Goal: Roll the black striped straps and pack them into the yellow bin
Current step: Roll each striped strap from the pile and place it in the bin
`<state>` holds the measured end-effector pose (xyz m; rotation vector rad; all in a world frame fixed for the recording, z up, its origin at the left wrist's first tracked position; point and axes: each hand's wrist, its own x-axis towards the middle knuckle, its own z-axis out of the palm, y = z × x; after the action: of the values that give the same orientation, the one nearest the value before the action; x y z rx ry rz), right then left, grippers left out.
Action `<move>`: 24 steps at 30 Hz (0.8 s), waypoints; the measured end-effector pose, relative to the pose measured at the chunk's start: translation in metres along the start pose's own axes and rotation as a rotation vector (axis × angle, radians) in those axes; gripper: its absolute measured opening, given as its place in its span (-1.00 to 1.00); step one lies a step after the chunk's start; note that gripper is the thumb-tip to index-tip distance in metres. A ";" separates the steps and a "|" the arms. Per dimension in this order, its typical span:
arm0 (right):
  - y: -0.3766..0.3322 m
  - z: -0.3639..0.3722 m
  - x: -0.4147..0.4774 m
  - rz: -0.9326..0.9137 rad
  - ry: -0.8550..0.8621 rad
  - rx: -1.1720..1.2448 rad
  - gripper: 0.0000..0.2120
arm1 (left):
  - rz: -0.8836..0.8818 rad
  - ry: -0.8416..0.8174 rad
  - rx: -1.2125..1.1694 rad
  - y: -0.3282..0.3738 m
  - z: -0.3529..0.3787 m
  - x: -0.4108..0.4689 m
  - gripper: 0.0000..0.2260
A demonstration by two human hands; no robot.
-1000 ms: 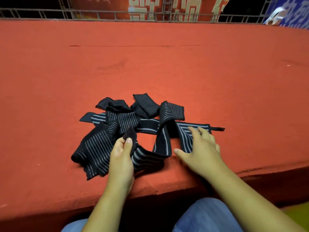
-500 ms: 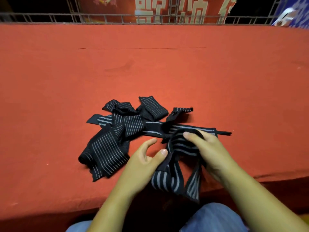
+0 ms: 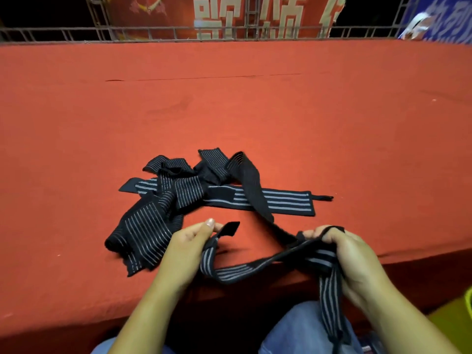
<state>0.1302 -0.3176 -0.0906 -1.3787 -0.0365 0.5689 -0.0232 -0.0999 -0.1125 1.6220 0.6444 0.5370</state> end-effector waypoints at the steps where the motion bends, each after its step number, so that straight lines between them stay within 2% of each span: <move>1: -0.001 0.000 -0.001 -0.002 -0.009 -0.007 -0.62 | 0.011 -0.014 -0.009 0.000 0.000 0.000 -0.76; 3: 0.002 0.000 -0.002 -0.024 -0.039 -0.038 -0.59 | 0.012 -0.133 -0.010 0.003 0.003 -0.001 -0.83; 7: 0.010 0.008 -0.003 -0.160 -0.067 -0.196 -0.56 | 0.130 -0.414 0.253 0.018 0.024 -0.007 -0.49; 11: 0.008 0.014 -0.008 -0.214 -0.136 -0.244 -0.62 | 0.229 -0.529 0.484 0.026 0.046 -0.004 -0.45; 14: 0.006 0.016 -0.012 -0.174 -0.182 -0.208 -0.56 | 0.216 -0.505 0.547 0.019 0.051 -0.002 -0.44; 18: 0.005 0.018 -0.016 -0.084 -0.165 -0.005 -0.67 | 0.324 -0.541 0.494 0.015 0.051 -0.009 -0.57; 24: 0.011 0.016 -0.017 -0.024 -0.078 0.133 -0.71 | 0.320 -0.379 0.451 0.003 0.042 -0.008 -0.68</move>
<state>0.1066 -0.3091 -0.0922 -1.2254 -0.0771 0.5950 -0.0011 -0.1362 -0.1152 2.2037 0.2273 0.3068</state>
